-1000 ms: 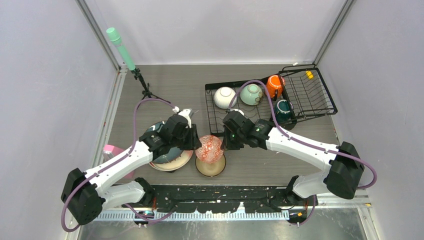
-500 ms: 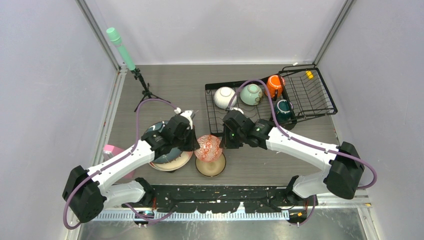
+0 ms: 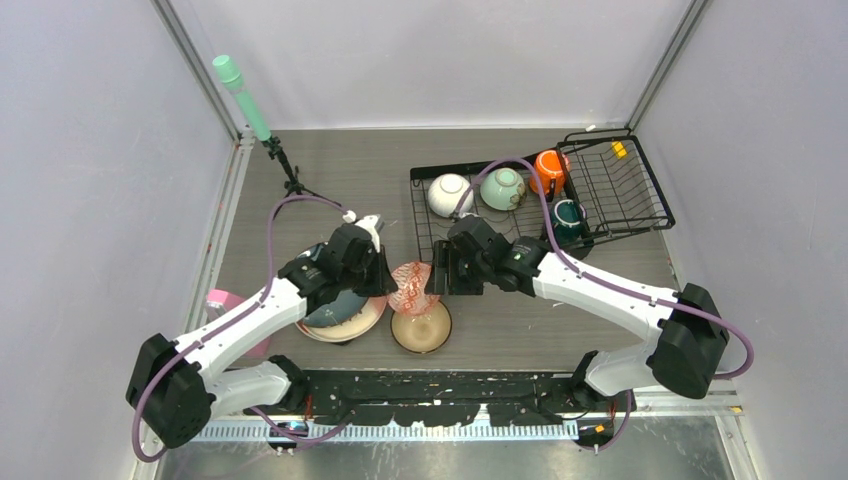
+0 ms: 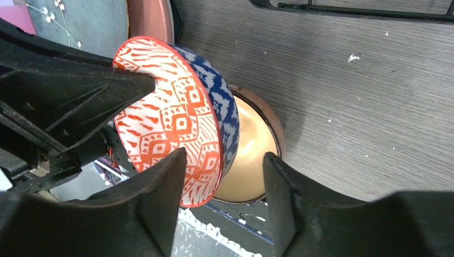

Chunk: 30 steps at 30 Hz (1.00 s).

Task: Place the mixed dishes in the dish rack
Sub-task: Pick up the bowl from the corner of the board.

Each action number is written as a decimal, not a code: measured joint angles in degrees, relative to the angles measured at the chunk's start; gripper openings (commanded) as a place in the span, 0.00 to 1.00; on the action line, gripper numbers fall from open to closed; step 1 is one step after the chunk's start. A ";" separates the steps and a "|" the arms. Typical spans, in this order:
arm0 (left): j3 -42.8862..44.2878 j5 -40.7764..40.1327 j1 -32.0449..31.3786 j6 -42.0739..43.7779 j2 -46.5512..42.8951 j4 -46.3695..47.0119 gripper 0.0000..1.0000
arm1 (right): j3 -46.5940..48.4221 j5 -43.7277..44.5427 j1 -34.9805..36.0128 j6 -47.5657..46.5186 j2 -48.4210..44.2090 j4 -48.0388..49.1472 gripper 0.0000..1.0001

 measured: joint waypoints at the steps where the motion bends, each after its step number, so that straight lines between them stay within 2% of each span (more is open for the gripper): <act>1: 0.00 0.33 0.37 0.00 0.00 0.20 0.00 | 0.00 -0.39 -0.15 0.20 0.00 0.09 0.68; 6: -1.05 3.23 3.50 -0.09 -0.70 1.92 0.00 | -0.22 -3.87 -2.10 0.76 -0.24 1.51 0.74; 18: -3.91 13.55 10.99 -2.05 -3.34 7.30 0.00 | -8.52 -17.40 -11.72 9.29 -4.79 14.97 0.75; 24: -4.90 20.37 15.04 -4.55 -3.39 11.91 0.00 | -9.62 -20.87 -12.41 12.37 -5.49 20.85 0.75; 30: -4.90 24.13 16.28 -5.88 -2.67 14.36 0.00 | -12.11 -23.74 -13.03 15.85 -6.10 27.08 0.76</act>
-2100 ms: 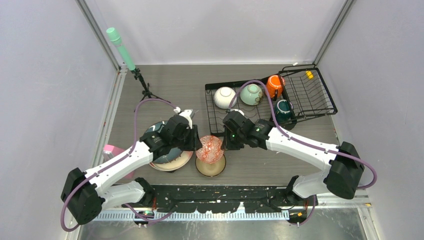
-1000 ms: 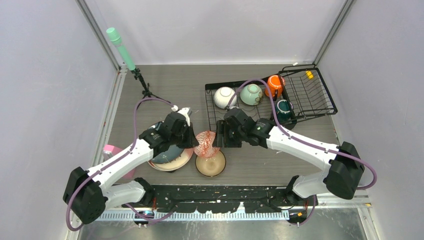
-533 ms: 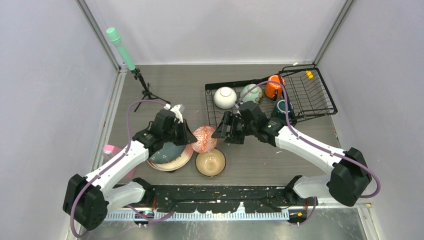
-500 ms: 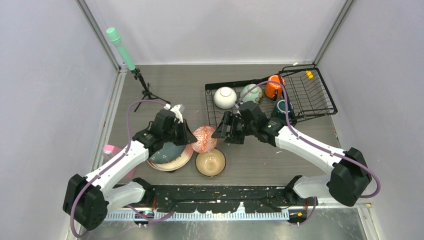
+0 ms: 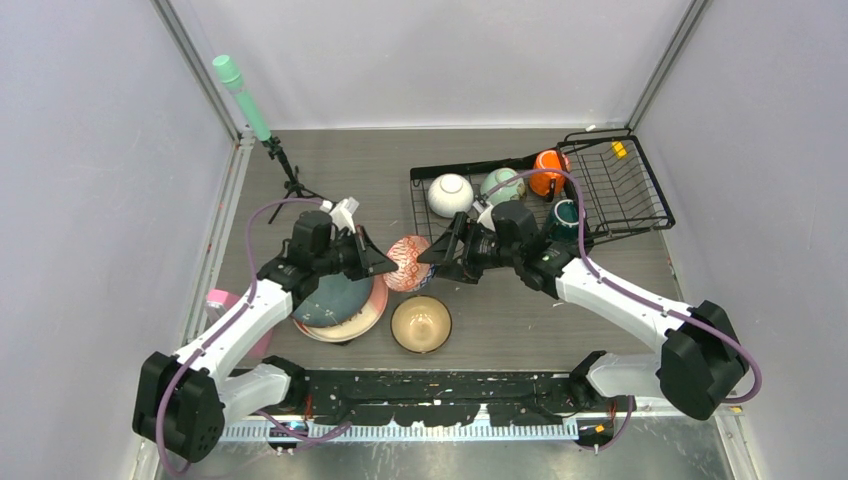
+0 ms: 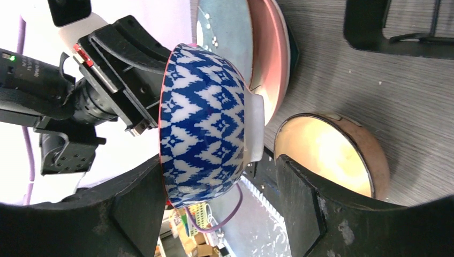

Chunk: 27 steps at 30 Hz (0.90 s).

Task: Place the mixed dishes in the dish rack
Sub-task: Pick up the bowl from the corner of the board.

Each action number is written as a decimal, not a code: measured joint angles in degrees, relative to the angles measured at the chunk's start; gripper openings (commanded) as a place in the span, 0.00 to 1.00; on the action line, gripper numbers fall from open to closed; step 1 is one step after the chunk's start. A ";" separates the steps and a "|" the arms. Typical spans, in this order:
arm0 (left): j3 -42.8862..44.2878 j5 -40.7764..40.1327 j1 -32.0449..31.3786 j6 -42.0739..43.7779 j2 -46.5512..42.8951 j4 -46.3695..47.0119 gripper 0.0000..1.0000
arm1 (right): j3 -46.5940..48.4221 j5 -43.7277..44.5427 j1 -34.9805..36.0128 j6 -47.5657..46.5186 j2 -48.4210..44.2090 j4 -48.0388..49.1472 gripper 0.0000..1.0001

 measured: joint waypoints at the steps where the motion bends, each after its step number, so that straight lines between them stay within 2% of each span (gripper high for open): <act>1: -0.02 0.48 0.09 -0.28 0.15 0.52 0.00 | -0.28 -0.39 -0.13 0.57 0.00 0.83 0.75; 23: -0.26 3.96 1.55 -4.48 0.39 6.75 0.00 | -1.88 -5.88 -2.25 7.17 0.00 11.02 0.78; 27: -1.40 4.02 1.60 -5.68 0.39 8.74 0.00 | -1.90 -6.03 -2.36 7.41 0.09 11.26 0.71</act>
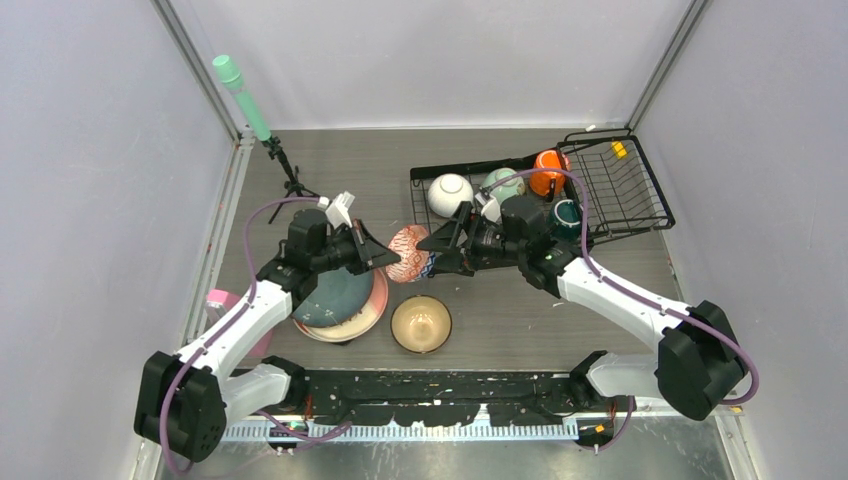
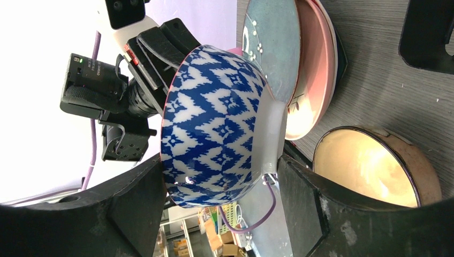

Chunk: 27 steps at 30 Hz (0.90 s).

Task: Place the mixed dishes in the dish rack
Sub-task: Pick up the bowl from the corner of the board.

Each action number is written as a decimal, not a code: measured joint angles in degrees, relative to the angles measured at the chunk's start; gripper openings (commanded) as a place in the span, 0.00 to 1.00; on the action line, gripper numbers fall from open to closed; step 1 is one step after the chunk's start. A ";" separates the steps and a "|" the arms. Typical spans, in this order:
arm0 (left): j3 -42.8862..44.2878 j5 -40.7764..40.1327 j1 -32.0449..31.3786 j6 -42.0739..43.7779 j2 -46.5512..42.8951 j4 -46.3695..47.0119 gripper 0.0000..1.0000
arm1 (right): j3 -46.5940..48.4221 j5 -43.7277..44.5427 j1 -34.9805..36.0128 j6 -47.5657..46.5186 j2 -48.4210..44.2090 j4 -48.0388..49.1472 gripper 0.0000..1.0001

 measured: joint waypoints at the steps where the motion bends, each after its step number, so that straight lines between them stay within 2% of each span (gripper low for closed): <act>1: -0.22 0.00 0.00 -0.20 0.00 0.24 0.00 | -0.07 0.00 0.00 0.00 0.04 0.02 0.66; 4: -1.01 0.09 0.00 -1.09 0.00 0.74 0.00 | -0.31 0.00 0.00 -0.04 0.28 0.07 0.62; 9: -1.44 0.02 0.00 -1.44 0.00 0.96 0.00 | -0.50 -0.09 0.00 0.11 0.52 0.24 0.69; 27: -1.40 0.04 0.00 -0.96 1.20 1.33 0.00 | -0.52 -0.24 -0.17 -0.28 1.07 0.11 0.75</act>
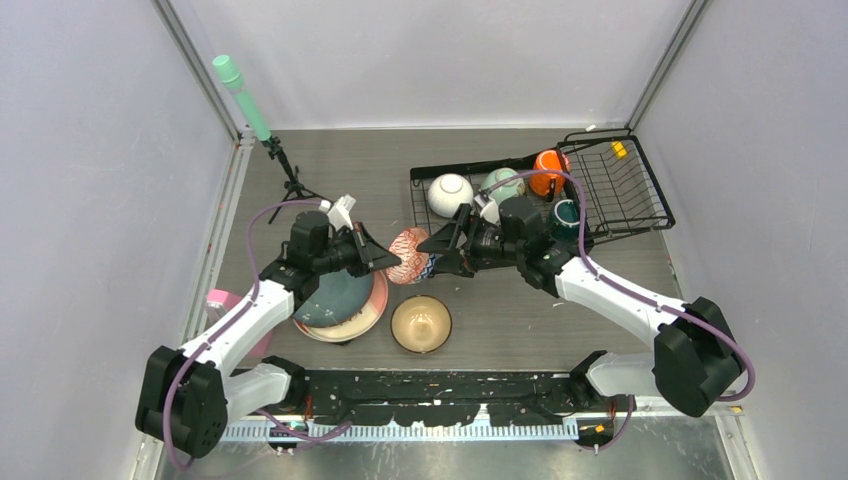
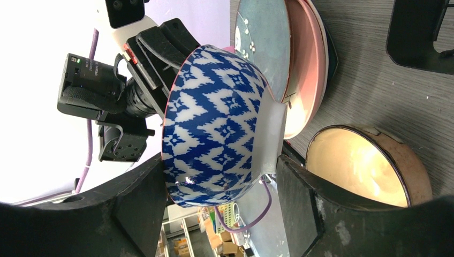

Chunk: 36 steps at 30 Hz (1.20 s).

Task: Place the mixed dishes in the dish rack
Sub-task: Pick up the bowl from the corner of the board.

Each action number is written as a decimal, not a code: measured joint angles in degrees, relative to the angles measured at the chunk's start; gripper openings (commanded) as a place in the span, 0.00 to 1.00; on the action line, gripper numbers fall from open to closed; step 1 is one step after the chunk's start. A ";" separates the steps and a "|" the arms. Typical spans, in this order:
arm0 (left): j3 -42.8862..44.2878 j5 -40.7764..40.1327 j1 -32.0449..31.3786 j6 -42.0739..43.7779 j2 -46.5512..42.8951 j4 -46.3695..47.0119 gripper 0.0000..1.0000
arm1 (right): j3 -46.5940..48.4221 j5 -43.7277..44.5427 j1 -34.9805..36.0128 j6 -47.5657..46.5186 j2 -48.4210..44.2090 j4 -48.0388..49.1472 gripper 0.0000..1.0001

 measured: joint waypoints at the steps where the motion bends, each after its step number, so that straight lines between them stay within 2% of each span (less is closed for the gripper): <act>1: 0.00 0.00 0.00 0.07 0.22 0.00 0.00 | 0.00 0.00 -0.04 0.07 0.15 0.00 0.75; 15: 0.00 -0.74 0.00 -0.35 0.98 1.22 0.00 | 0.00 0.31 -0.48 0.94 1.05 1.03 0.72; 24: -0.02 -1.90 0.00 -0.55 0.24 1.29 0.00 | 0.00 0.26 -0.66 0.85 1.22 1.86 0.49; 26: -0.04 -1.90 0.00 -0.55 0.24 1.31 0.00 | 0.00 0.26 -0.66 0.83 1.22 1.84 0.54; 27: -0.13 -1.88 0.00 -0.57 0.20 1.49 0.00 | 0.00 0.26 -0.66 0.81 1.22 1.84 0.64; 29: -0.33 -1.90 0.00 -0.59 0.17 1.70 0.00 | 0.00 0.26 -0.63 0.66 1.22 1.75 0.72; 33: -0.39 -1.90 0.00 -0.61 0.17 1.92 0.00 | 0.04 0.26 -0.63 0.70 1.22 1.62 0.80; 36: -0.61 -1.97 0.00 -0.81 0.17 3.34 0.00 | 0.22 0.28 -0.63 1.11 1.22 1.70 0.82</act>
